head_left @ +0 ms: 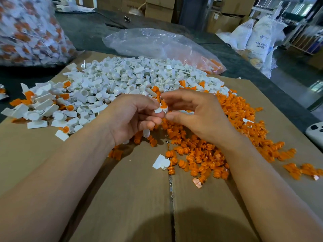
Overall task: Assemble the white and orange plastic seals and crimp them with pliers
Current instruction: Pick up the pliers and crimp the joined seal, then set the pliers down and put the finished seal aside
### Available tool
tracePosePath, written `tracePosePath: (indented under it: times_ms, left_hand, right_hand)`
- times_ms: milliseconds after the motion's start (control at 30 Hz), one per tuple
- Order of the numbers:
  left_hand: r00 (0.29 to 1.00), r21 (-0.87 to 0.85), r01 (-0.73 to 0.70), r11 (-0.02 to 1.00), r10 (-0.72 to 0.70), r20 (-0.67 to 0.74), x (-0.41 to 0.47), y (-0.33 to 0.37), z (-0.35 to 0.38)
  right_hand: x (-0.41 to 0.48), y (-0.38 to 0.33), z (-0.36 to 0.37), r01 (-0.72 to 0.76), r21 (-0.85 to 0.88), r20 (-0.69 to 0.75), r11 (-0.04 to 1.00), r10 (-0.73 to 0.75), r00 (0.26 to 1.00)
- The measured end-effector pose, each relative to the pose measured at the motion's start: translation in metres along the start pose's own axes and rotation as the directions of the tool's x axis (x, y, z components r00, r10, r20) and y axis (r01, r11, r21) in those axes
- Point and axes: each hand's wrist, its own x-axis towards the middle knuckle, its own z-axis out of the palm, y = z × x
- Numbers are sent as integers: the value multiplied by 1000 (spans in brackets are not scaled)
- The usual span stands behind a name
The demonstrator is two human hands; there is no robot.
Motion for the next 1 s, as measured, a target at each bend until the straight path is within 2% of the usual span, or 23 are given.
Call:
tracePosePath:
  times_ms: [167,1000]
  left_hand:
    - [1000,-30,-1,1000,2,16,-1,0,1]
    - [999,-23,-41,999,42,23,-2,-1,1]
  right_hand:
    - [0,-2,4,-12,56,-29,998,14,999]
    - [1,1,5,5,50,-15,999,-4,1000]
